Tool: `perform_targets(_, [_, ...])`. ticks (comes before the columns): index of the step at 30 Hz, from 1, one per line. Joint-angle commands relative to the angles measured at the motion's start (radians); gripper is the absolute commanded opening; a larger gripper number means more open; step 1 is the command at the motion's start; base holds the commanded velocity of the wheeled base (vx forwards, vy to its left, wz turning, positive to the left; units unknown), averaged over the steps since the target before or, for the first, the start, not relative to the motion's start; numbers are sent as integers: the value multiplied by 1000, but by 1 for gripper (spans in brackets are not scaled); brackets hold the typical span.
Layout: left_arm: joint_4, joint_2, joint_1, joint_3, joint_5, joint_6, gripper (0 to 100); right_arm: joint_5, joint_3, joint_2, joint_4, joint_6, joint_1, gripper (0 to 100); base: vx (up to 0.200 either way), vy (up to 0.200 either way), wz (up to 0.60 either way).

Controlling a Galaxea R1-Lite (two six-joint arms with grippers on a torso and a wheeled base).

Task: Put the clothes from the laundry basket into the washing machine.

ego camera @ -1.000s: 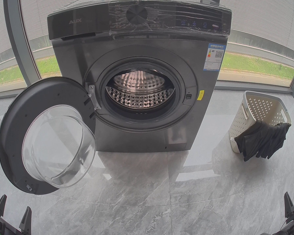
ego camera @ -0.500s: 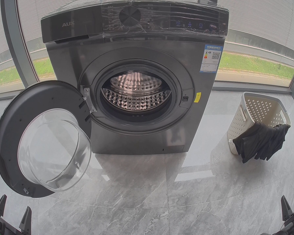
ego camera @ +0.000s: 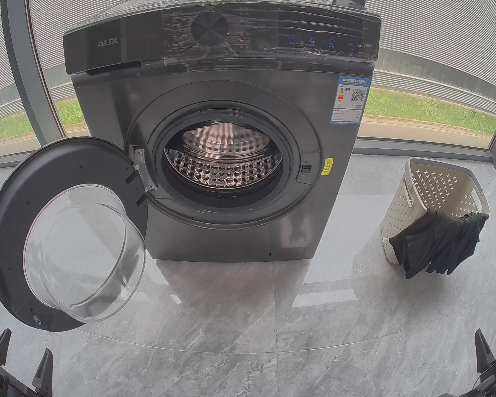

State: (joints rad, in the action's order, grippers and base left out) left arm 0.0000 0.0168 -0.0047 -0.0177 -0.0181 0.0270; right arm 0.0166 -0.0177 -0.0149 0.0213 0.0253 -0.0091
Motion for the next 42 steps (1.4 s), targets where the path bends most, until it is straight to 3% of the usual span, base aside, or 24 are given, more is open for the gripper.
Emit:
perform_targets(1, [0,-17,0,16,0,1,100,0,18,15,0,-5,0,100,0,-200,0])
perform_targets(19, [0,-17,0,16,0,1,100,-1,18,15,-4,-15,0,100,0,-33,0])
perform_targets(42, [0,-17,0,16,0,1,100,-1,18,15,-4,-15,1,100,0,-200,0])
